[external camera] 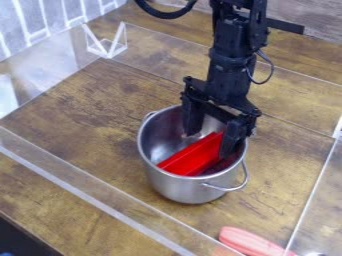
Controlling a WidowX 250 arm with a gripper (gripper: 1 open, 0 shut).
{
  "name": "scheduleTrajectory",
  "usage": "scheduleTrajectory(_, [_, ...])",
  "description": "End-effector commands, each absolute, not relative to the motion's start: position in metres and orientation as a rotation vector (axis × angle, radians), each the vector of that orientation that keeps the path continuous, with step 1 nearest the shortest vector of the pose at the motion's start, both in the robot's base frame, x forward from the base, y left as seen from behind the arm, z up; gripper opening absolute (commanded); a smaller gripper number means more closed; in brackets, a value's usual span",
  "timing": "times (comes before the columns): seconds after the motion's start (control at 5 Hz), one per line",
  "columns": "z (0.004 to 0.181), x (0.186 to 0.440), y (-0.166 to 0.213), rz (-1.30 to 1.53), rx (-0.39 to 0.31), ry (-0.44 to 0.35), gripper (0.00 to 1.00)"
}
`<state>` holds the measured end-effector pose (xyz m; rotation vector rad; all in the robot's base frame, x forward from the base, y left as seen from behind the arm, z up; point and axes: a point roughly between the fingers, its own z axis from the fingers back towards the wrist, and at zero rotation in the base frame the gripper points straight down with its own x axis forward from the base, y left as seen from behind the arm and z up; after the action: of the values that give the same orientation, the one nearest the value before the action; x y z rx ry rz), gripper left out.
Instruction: Remove the red object from the silver pot and put it on the table
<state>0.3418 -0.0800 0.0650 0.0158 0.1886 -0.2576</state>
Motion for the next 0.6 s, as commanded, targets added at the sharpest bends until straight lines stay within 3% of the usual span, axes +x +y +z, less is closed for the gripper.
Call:
scheduleTrajectory(0.0, [0.092,0.347,-0.081,-0.279,0.009,0.120,1.00])
scheduleTrajectory(0.4, [0.082,0.346,-0.081,-0.297,0.006,0.147,1.00])
